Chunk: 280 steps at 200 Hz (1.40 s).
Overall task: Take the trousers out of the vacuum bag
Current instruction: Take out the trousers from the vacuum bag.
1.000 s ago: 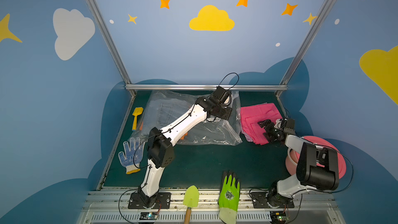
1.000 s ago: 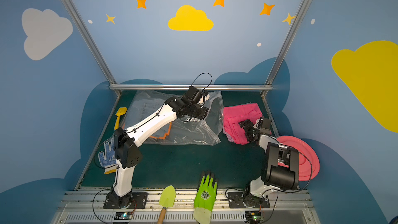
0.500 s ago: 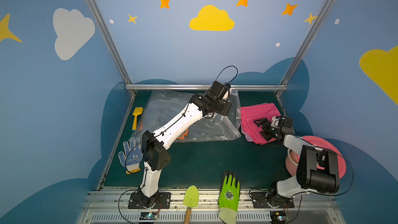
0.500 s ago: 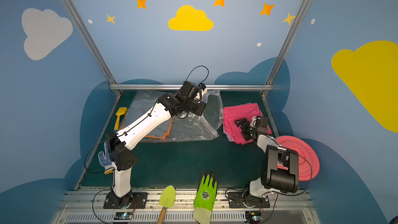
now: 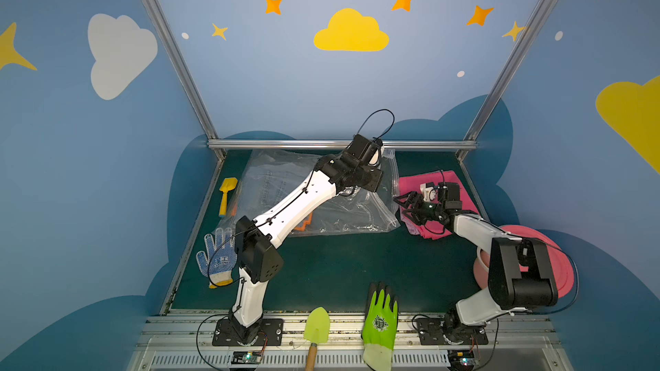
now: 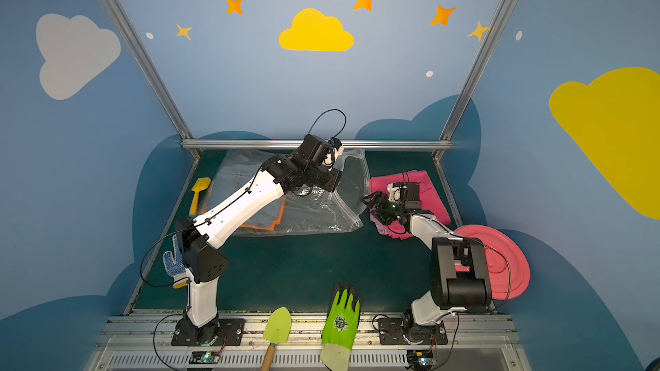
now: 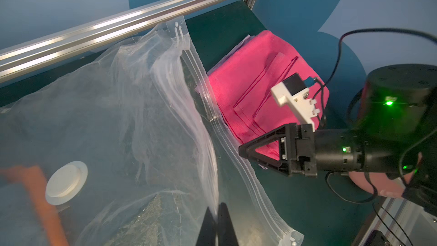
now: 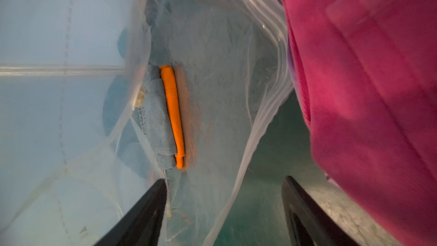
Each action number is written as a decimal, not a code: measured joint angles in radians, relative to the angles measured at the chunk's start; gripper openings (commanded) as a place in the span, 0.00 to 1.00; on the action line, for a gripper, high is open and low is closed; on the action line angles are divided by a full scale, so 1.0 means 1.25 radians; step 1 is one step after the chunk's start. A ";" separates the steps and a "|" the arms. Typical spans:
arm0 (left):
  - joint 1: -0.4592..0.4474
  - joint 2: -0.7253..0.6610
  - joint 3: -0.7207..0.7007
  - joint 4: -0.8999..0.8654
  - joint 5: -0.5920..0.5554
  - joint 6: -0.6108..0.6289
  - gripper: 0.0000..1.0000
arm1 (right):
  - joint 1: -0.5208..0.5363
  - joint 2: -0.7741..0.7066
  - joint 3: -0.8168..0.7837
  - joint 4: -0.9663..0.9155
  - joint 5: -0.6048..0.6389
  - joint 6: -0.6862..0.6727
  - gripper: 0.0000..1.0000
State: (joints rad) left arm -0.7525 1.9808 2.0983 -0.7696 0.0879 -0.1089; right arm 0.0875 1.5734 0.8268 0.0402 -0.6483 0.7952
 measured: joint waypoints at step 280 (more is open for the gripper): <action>0.000 -0.059 -0.144 0.040 -0.002 -0.014 0.05 | 0.086 -0.010 0.211 -0.228 0.065 -0.213 0.41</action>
State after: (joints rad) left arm -0.7525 1.9072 1.9182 -0.7200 0.0849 -0.1261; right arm 0.1947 1.5604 1.0912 -0.2443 -0.5667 0.5293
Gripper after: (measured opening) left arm 0.050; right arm 0.382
